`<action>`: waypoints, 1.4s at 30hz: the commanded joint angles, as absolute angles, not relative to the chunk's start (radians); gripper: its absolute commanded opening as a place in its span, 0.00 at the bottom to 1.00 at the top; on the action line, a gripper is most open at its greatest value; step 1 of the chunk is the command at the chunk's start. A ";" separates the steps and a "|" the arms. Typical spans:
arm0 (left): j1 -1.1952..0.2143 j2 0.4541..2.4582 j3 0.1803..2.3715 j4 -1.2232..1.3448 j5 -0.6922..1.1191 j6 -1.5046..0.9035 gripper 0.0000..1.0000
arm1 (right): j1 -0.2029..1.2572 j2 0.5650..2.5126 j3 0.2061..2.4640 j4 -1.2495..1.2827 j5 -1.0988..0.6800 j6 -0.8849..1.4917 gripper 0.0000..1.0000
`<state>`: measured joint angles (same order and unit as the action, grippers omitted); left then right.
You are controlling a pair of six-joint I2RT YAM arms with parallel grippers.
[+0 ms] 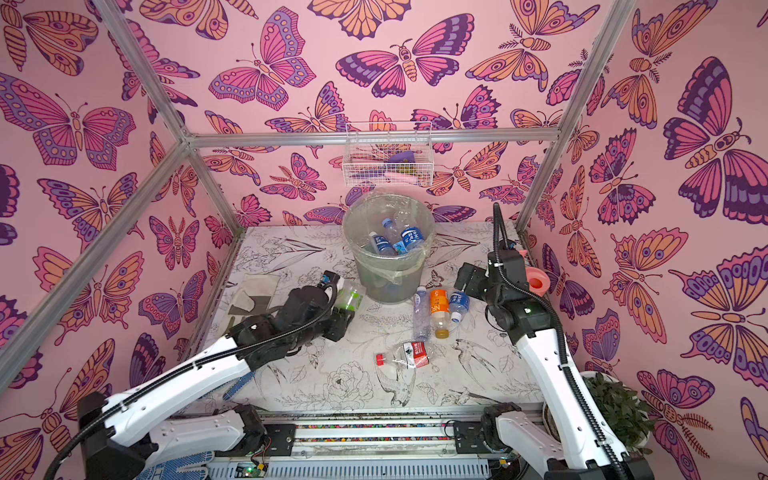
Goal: Throw the plastic bottles in the bin
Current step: Pick up the plastic bottle from the center of the table, then throw the plastic bottle into the trash bin.
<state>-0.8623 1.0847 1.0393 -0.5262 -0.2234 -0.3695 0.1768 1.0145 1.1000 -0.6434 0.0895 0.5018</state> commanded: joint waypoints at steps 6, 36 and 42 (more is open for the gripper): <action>-0.856 1.034 1.246 -0.629 -0.320 -0.227 0.00 | 0.172 0.989 1.066 -0.626 0.064 0.521 0.99; -0.824 1.502 1.915 -0.539 -0.192 0.066 0.00 | 0.172 0.950 1.024 -0.639 0.037 0.538 0.99; -0.783 1.618 2.002 -0.527 -0.124 0.036 0.00 | 0.171 0.941 1.032 -0.655 0.041 0.535 0.99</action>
<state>-0.8013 1.5772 1.9667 -0.5480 -0.1753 0.0444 0.1764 0.9546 1.0271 -0.6365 0.0395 0.5278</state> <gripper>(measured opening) 0.508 0.989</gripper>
